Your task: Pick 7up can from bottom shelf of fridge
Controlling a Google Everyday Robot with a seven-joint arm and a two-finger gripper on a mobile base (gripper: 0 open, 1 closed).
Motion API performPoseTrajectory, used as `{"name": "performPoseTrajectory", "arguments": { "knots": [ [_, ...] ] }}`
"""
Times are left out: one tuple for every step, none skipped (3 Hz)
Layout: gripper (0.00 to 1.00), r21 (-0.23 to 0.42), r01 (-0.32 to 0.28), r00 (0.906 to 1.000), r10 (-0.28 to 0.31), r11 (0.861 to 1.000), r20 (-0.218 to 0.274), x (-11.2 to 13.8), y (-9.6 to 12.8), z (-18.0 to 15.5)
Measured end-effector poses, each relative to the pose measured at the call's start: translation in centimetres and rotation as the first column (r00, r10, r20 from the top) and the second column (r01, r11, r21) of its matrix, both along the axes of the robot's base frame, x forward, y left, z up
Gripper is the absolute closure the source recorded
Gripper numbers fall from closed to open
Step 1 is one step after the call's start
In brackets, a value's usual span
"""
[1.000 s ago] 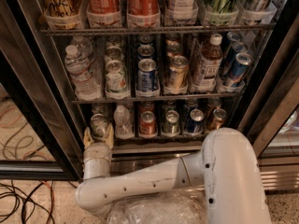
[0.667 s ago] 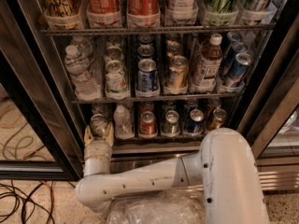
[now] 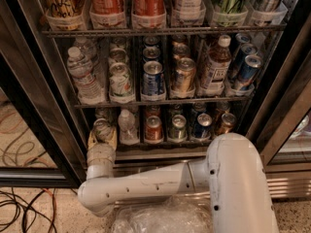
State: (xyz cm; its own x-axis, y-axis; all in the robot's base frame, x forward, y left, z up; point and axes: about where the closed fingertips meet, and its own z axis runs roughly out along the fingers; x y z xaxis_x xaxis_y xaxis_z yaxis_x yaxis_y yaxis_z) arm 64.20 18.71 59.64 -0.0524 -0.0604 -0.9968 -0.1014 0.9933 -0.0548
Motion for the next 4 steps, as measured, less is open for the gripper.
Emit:
{"name": "performPoseTrajectory", "arguments": {
  "knots": [
    [0.77, 0.000, 0.000, 1.0000, 0.000, 1.000, -0.001, 0.0, 0.0, 0.0],
    [0.99, 0.001, -0.001, 1.0000, 0.001, 1.000, 0.000, 0.0, 0.0, 0.0],
    [1.00, 0.033, -0.006, 0.9998, 0.006, 0.999, 0.016, -0.3, -0.4, 1.5],
    [1.00, 0.088, -0.015, 0.9975, 0.009, 0.996, 0.070, -1.8, -1.6, 5.2]
  ]
}}
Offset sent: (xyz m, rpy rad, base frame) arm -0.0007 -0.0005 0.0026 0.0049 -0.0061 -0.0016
